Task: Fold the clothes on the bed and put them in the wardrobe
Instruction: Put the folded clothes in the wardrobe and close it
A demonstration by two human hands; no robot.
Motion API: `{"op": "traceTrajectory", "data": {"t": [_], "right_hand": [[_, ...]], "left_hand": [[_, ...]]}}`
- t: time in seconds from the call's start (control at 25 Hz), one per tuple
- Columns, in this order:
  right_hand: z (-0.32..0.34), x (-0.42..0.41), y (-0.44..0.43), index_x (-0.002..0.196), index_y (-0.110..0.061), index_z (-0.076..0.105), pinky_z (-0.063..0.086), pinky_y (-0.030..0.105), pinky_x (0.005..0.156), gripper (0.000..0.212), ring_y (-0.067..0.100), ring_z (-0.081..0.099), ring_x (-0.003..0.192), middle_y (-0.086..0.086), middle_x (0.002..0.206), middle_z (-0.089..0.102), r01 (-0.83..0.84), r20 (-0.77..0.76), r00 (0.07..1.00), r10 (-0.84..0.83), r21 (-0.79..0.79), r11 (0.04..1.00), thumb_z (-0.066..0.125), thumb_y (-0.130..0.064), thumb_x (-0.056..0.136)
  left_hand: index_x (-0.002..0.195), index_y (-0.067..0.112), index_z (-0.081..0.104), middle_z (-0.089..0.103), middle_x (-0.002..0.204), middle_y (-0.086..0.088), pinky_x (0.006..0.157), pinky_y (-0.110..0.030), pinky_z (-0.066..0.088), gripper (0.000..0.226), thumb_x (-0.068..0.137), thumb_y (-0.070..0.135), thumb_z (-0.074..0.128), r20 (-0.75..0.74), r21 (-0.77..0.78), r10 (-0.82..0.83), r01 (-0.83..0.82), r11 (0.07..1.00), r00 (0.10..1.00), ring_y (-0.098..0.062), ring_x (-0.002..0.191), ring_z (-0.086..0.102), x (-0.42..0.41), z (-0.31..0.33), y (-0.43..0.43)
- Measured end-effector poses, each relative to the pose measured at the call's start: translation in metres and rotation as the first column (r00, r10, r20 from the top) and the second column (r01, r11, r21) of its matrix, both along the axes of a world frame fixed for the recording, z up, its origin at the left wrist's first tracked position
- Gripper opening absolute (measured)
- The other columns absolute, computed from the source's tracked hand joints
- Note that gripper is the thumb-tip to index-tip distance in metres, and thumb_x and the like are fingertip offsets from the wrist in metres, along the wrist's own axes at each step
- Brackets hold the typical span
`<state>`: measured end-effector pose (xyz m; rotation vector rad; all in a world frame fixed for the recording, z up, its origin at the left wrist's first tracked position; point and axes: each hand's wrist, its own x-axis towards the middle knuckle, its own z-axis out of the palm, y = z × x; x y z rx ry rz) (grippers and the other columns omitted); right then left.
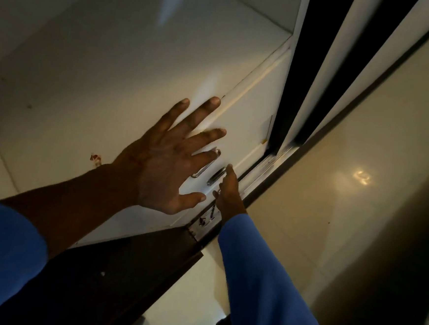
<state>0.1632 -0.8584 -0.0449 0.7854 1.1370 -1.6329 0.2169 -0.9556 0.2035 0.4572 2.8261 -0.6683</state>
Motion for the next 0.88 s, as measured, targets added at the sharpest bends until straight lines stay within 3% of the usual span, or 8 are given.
{"op": "traceTrajectory", "data": {"t": [0.12, 0.24, 0.28, 0.4, 0.56, 0.8, 0.88], "right_hand": [[-0.029, 0.005, -0.018, 0.142, -0.017, 0.051, 0.046, 0.043, 0.106, 0.056, 0.024, 0.056, 0.123, 0.005, 0.137, 0.060, 0.130, 0.050, 0.990, -0.128, -0.025, 0.991, 0.056, -0.054, 0.100], [-0.047, -0.001, -0.007, 0.098, -0.019, 0.059, 0.045, 0.029, 0.074, 0.023, 0.013, 0.054, 0.075, -0.002, 0.087, 0.059, 0.076, 0.059, 0.995, -0.078, 0.042, 0.996, 0.062, -0.041, 0.097], [-0.047, -0.003, -0.003, 0.088, -0.021, 0.057, 0.043, 0.028, 0.069, 0.022, 0.012, 0.053, 0.069, -0.002, 0.077, 0.057, 0.071, 0.070, 0.995, -0.071, 0.012, 0.997, 0.061, -0.040, 0.098], [-0.038, -0.006, 0.003, 0.086, -0.018, 0.059, 0.053, 0.033, 0.075, 0.027, 0.020, 0.063, 0.080, 0.003, 0.083, 0.065, 0.028, 0.068, 0.997, -0.024, -0.069, 0.997, 0.056, -0.041, 0.101], [-0.032, -0.007, 0.005, 0.116, -0.013, 0.063, 0.057, 0.039, 0.091, 0.032, 0.024, 0.066, 0.100, 0.009, 0.106, 0.068, -0.105, -0.075, 0.992, 0.102, -0.035, 0.994, 0.062, -0.042, 0.101], [-0.042, 0.003, 0.022, 0.118, -0.013, 0.059, 0.055, 0.035, 0.081, 0.032, 0.018, 0.062, 0.086, 0.002, 0.091, 0.062, -0.076, -0.105, 0.992, 0.074, -0.018, 0.997, 0.062, -0.041, 0.102], [-0.043, 0.009, 0.033, 0.112, -0.014, 0.060, 0.057, 0.039, 0.087, 0.029, 0.018, 0.061, 0.082, 0.002, 0.086, 0.061, -0.080, -0.106, 0.991, 0.078, -0.011, 0.997, 0.063, -0.041, 0.101]], "left_hand": [[0.140, 0.025, 0.063, 0.042, 0.161, -0.007, 0.121, -0.067, 0.010, 0.082, 0.083, 0.080, 0.044, 0.024, 0.124, -0.009, 0.006, 0.992, 1.000, -0.041, 0.158, -0.003, -0.005, -0.006, -0.005], [0.137, 0.024, 0.065, 0.046, 0.159, -0.006, 0.122, -0.067, 0.011, 0.081, 0.082, 0.080, 0.045, 0.019, 0.126, 0.008, -0.011, 0.992, 1.000, -0.040, 0.158, -0.002, -0.004, -0.008, -0.007], [0.136, 0.023, 0.066, 0.047, 0.158, -0.006, 0.122, -0.066, 0.011, 0.081, 0.082, 0.079, 0.046, 0.014, 0.132, 0.008, -0.010, 0.991, 1.000, -0.039, 0.158, -0.002, -0.004, -0.009, -0.008], [0.130, 0.020, 0.071, 0.051, 0.154, -0.007, 0.121, -0.066, 0.013, 0.078, 0.082, 0.077, 0.048, -0.033, 0.181, 0.000, 0.006, 0.983, 0.999, -0.040, 0.158, 0.001, -0.003, -0.009, -0.009], [0.126, 0.018, 0.073, 0.052, 0.154, -0.007, 0.122, -0.066, 0.014, 0.076, 0.082, 0.076, 0.049, -0.062, 0.155, 0.010, 0.000, 0.988, 0.998, -0.040, 0.158, 0.000, -0.002, -0.010, -0.008], [0.127, 0.020, 0.072, 0.052, 0.154, -0.005, 0.123, -0.065, 0.012, 0.076, 0.082, 0.077, 0.048, -0.066, 0.177, -0.001, 0.013, 0.984, 0.998, -0.039, 0.158, -0.001, -0.002, -0.015, -0.008], [0.127, 0.022, 0.072, 0.051, 0.155, -0.004, 0.122, -0.065, 0.012, 0.076, 0.083, 0.078, 0.046, -0.058, 0.160, 0.003, 0.007, 0.987, 0.998, -0.039, 0.158, -0.002, -0.002, -0.014, -0.008]]}}
